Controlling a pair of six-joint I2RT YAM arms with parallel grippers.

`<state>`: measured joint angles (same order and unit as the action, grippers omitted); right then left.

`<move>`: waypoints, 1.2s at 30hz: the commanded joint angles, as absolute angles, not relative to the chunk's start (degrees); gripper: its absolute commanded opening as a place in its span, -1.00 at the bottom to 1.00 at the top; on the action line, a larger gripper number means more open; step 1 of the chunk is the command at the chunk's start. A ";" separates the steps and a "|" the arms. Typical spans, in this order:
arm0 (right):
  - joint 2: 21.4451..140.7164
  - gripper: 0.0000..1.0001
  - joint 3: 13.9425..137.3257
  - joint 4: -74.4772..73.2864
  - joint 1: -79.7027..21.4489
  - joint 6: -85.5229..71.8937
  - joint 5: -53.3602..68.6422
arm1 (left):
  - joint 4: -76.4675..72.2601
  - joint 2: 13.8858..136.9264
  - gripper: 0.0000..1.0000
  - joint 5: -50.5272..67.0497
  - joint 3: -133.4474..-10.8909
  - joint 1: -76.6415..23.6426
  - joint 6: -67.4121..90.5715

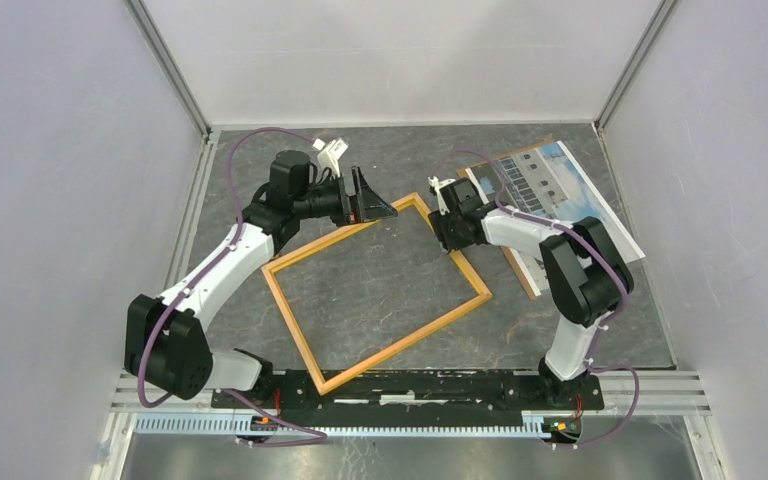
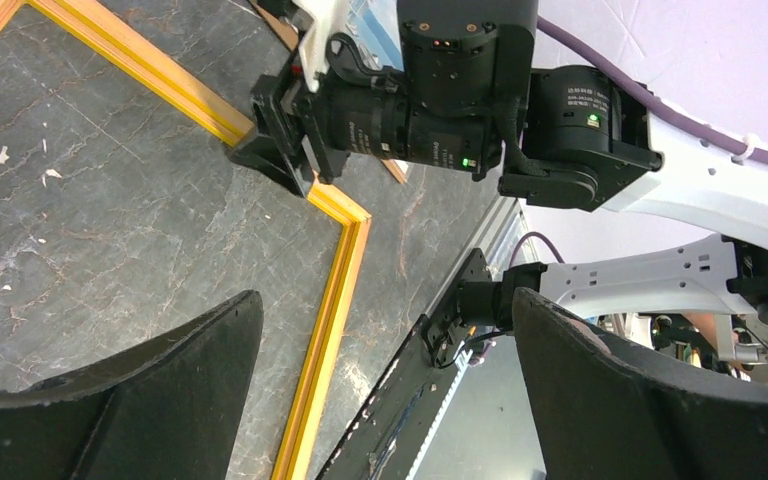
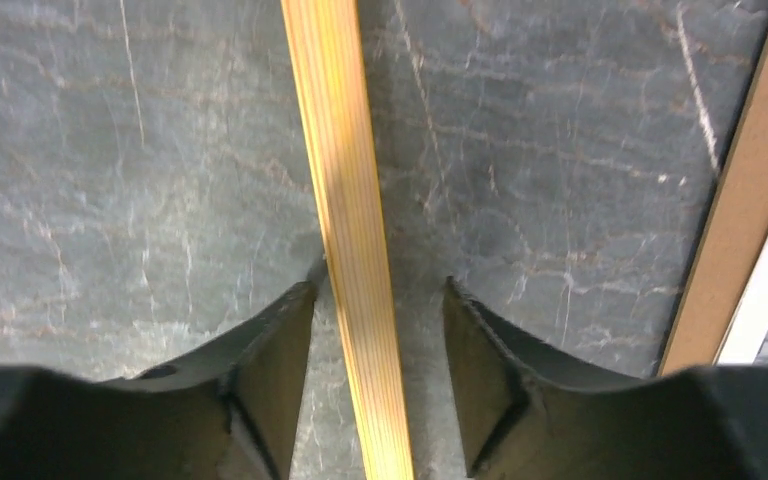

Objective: Put the photo into the frame

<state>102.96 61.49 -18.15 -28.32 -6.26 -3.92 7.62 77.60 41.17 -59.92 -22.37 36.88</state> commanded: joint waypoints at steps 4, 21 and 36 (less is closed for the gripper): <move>109.74 -0.20 69.39 -15.04 -28.54 -14.91 -9.03 | 7.14 76.05 1.00 44.11 -60.73 -22.53 38.86; 117.48 -0.39 78.54 -13.28 -26.42 -28.57 -12.24 | 7.17 76.72 1.00 42.52 -60.12 -22.55 38.32; 112.98 0.12 72.79 -11.23 -26.01 -20.74 2.64 | 7.58 77.03 1.00 41.90 -60.22 -22.55 37.71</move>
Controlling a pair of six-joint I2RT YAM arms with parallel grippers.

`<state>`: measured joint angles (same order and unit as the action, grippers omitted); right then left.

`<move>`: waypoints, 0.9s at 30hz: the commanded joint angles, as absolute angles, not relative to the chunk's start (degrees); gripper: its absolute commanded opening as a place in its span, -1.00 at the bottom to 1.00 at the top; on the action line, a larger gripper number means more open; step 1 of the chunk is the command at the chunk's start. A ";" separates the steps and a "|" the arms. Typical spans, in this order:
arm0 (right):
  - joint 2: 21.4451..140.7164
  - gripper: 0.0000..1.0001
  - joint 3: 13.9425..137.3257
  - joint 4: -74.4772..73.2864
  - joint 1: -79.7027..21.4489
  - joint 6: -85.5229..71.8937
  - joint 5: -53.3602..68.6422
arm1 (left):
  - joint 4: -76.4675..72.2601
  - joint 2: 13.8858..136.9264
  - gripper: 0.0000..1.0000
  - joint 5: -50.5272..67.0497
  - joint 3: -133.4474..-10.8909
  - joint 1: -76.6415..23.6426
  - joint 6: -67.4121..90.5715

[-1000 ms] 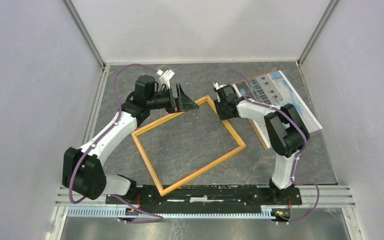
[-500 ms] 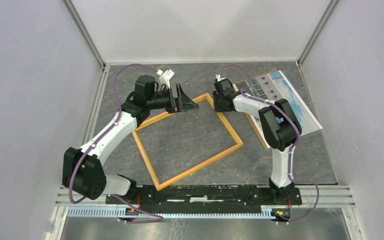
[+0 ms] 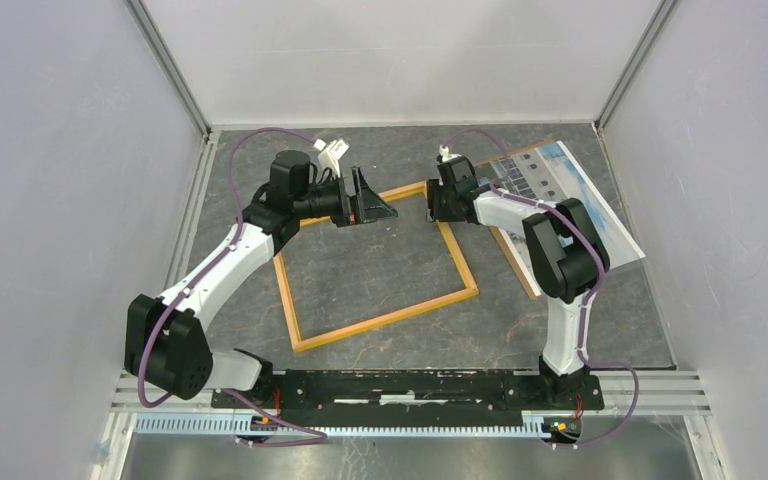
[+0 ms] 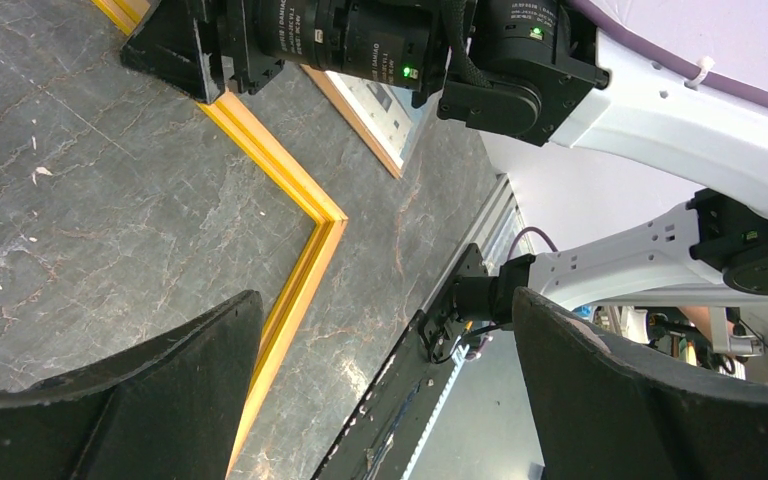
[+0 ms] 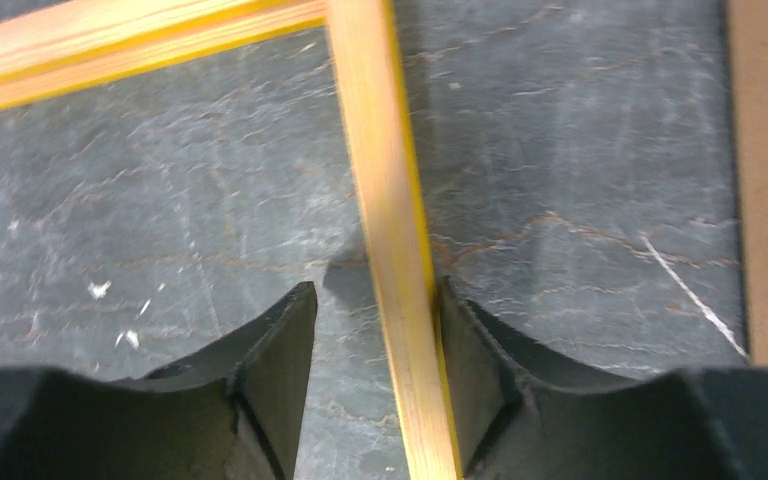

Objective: Put the photo into the frame

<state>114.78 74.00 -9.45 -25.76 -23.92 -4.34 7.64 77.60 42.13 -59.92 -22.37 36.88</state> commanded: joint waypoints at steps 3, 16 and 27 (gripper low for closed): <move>106.26 0.46 71.25 -13.05 -25.92 -16.57 0.97 | 7.85 77.95 1.00 41.31 -60.21 -22.59 37.62; 81.73 0.88 46.43 -12.72 -3.66 -14.01 -6.05 | 4.33 84.23 1.00 35.61 -59.34 -28.43 40.39; 69.35 0.88 27.33 -0.44 23.00 -22.19 4.27 | -6.77 106.27 1.00 25.66 -79.13 -49.00 45.31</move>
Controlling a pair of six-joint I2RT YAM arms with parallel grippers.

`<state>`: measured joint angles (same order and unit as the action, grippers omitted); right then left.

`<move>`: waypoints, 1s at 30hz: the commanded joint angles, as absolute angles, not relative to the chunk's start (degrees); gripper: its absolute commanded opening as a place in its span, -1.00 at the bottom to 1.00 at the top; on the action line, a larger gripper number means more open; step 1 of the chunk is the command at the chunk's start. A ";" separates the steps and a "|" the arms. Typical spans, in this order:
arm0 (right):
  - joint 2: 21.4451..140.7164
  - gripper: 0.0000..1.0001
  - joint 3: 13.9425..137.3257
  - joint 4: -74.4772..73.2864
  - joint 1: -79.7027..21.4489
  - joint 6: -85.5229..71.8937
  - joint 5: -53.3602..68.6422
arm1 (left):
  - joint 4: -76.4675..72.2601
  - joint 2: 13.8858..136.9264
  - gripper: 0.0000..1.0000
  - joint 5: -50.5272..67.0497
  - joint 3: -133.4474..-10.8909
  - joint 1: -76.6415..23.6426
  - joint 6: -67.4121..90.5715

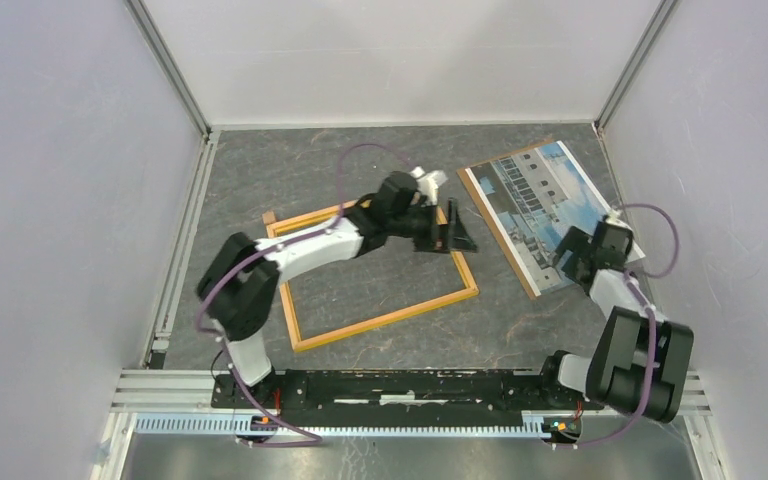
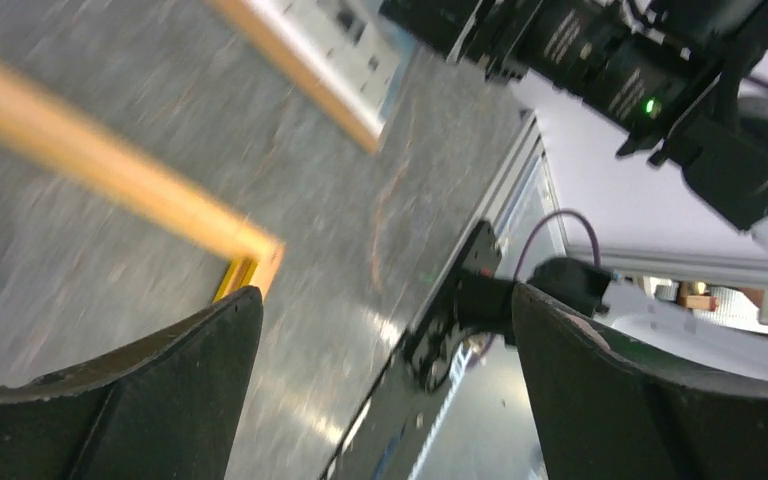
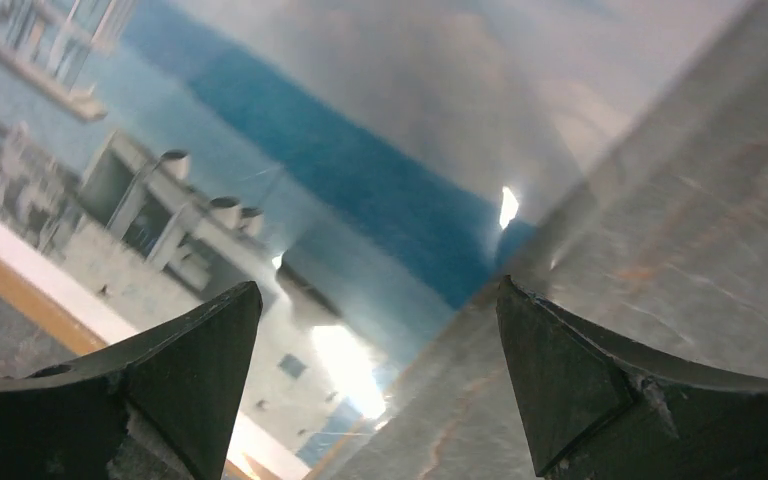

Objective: Put the photo into the frame

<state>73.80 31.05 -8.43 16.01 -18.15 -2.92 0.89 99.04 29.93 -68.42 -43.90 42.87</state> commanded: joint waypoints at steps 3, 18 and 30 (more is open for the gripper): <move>67.98 0.88 24.88 3.50 28.14 -24.17 7.72 | -6.77 116.09 1.00 27.03 -90.91 -51.74 45.09; 71.89 0.83 12.14 24.75 42.62 -31.64 27.23 | -0.51 142.48 1.00 11.73 -120.71 -56.34 50.23; 74.73 0.80 9.72 32.51 42.97 -34.41 34.83 | -0.32 147.84 1.00 9.42 -123.05 -56.20 56.89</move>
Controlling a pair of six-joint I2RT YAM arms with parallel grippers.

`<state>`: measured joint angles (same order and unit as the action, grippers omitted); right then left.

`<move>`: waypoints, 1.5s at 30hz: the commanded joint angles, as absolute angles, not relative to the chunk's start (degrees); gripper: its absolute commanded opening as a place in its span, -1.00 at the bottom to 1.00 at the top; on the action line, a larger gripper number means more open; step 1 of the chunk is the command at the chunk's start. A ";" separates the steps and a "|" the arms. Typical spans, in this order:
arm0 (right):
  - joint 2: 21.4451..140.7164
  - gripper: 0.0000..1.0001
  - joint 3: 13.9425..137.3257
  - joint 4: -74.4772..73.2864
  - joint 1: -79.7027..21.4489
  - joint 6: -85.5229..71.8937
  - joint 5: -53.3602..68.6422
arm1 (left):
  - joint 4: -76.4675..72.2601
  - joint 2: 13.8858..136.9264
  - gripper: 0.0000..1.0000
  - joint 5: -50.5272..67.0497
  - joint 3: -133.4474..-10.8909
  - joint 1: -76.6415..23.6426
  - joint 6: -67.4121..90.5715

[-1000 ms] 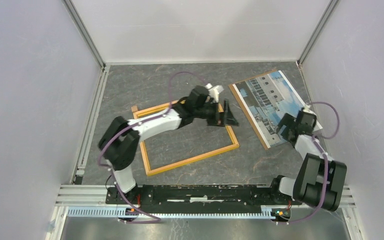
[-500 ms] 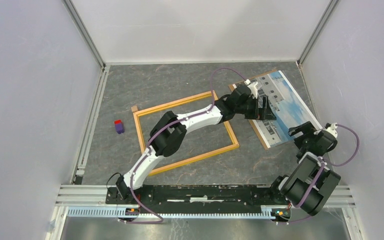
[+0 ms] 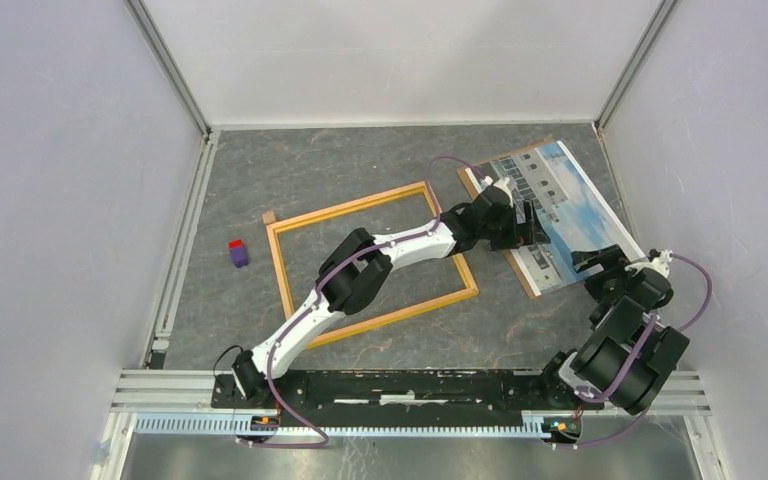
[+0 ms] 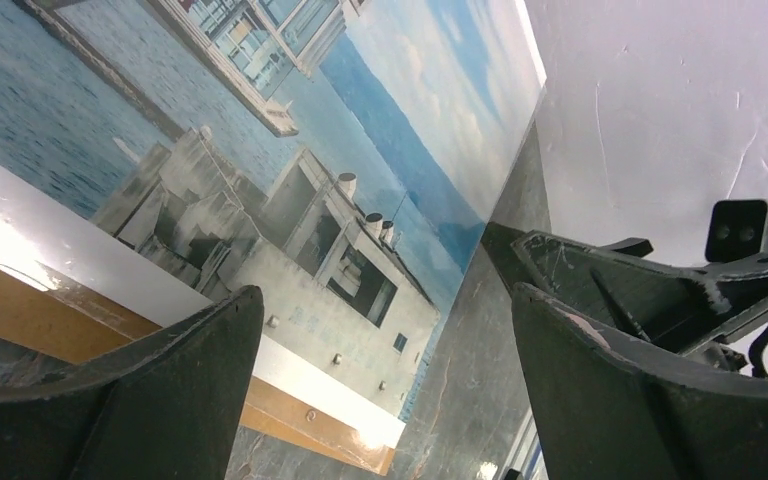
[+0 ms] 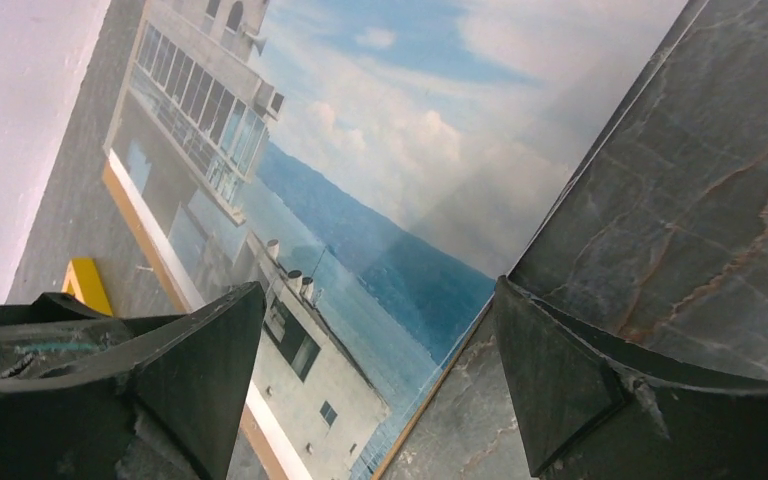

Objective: Put the photo into the frame

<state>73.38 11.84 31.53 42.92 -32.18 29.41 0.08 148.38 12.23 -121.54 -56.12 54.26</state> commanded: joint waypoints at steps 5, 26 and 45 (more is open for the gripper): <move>70.82 0.79 9.25 32.69 42.90 -34.94 37.27 | 1.87 146.59 1.00 8.27 -120.93 -56.17 56.63; 71.11 0.78 13.17 29.86 37.34 -33.41 40.39 | 6.38 136.51 1.00 11.48 -117.07 -54.79 46.78; 73.37 0.89 24.68 9.86 37.26 -22.85 20.68 | -5.89 138.32 1.00 24.42 -115.33 -53.37 49.48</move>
<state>73.12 22.26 13.96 33.23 -25.15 28.08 -1.21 135.06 19.57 -112.09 -52.42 46.83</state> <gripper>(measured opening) 0.935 0.996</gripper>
